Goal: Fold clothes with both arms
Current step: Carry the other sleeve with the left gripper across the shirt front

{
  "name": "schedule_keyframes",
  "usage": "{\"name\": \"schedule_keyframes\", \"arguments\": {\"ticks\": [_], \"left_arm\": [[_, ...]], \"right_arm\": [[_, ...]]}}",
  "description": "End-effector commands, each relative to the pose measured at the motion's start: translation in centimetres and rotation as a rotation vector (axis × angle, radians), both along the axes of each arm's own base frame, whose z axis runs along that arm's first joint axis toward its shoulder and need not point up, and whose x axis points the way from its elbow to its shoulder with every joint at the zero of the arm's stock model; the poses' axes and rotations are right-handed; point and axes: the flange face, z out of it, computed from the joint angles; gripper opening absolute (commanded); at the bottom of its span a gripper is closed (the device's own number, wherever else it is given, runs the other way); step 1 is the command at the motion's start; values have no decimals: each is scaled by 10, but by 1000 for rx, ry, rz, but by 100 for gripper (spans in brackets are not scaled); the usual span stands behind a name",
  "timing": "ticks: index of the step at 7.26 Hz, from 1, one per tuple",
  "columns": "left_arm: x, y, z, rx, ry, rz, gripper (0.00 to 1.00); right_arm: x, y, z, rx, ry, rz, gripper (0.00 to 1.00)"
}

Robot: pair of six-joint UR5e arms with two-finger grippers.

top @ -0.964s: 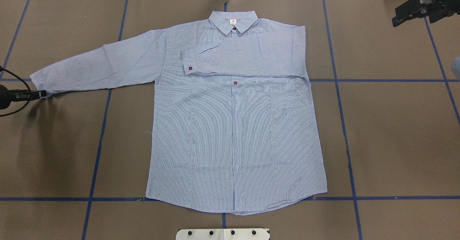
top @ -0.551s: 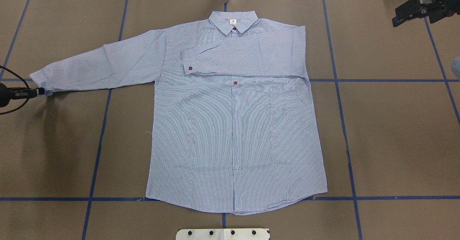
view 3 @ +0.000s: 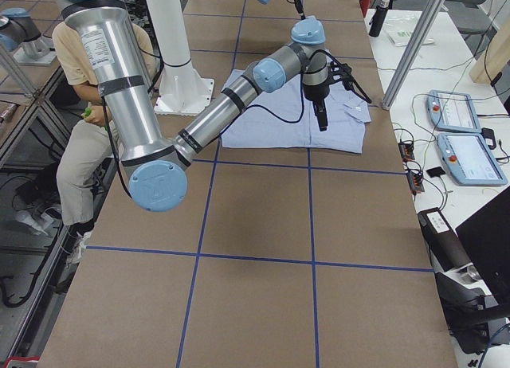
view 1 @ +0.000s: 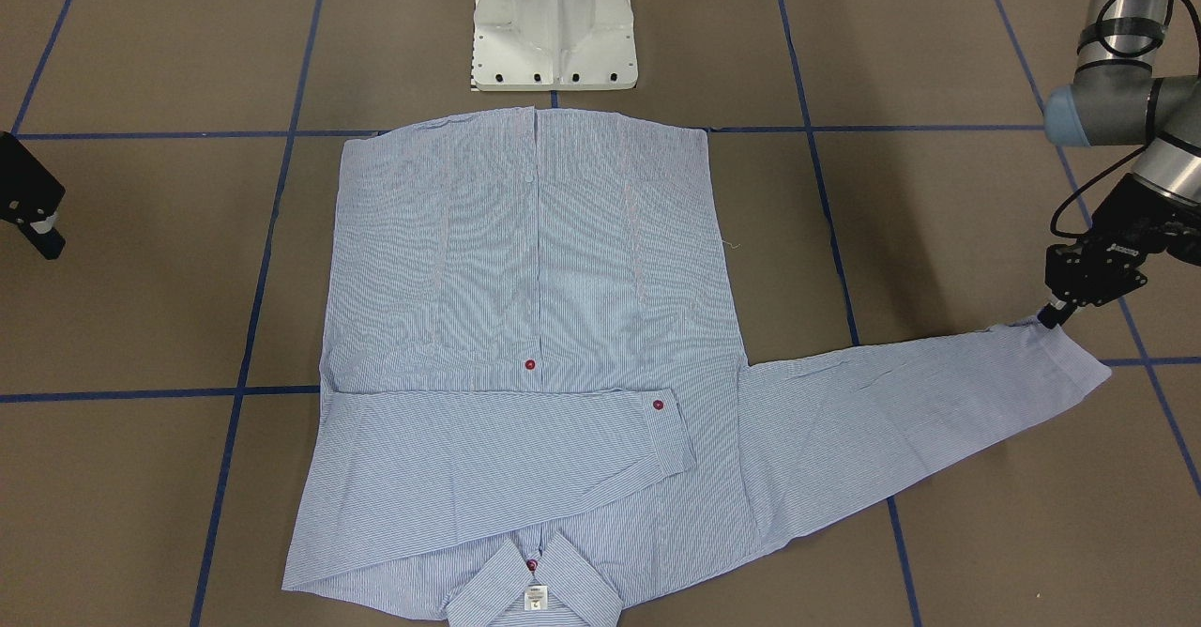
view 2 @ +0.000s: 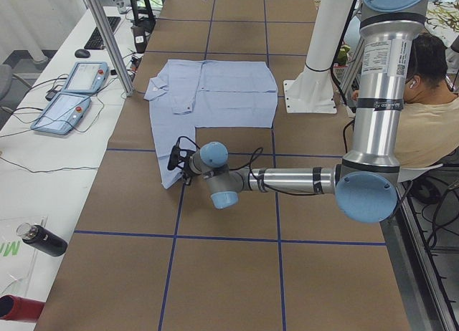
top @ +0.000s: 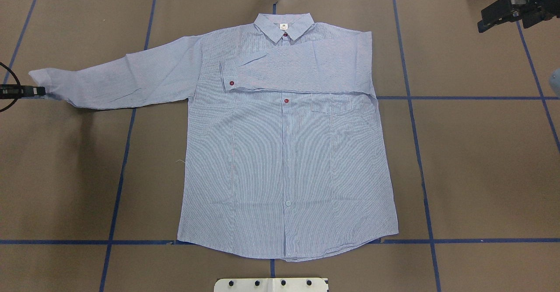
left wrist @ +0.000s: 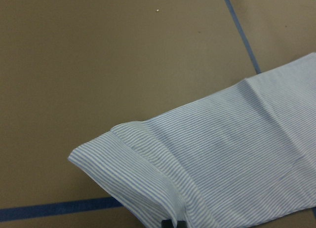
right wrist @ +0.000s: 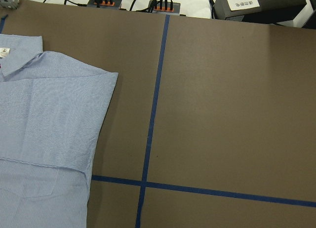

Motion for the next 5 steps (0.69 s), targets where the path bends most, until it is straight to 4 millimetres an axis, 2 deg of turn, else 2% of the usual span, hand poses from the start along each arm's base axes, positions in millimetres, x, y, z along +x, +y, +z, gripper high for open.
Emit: {"name": "schedule_keyframes", "arguments": {"ticks": [1, 2, 3, 4, 5], "left_arm": [[32, -49, -131, -53, -58, -36, 0], [106, -62, -186, -78, -119, -15, 0], [181, -61, -254, -114, -149, 1, 0], [251, -51, -322, -194, -108, 25, 0], [311, -53, -373, -208, -86, 37, 0]], "right_arm": [[-1, 0, 0, -5, -2, 3, 100], [0, 0, 1, -7, -1, 5, 100], [-1, 1, 3, -10, -1, 4, 100], [-1, 1, 3, -15, -2, 9, 100], [-1, 0, 3, -17, -2, 10, 100]]}}
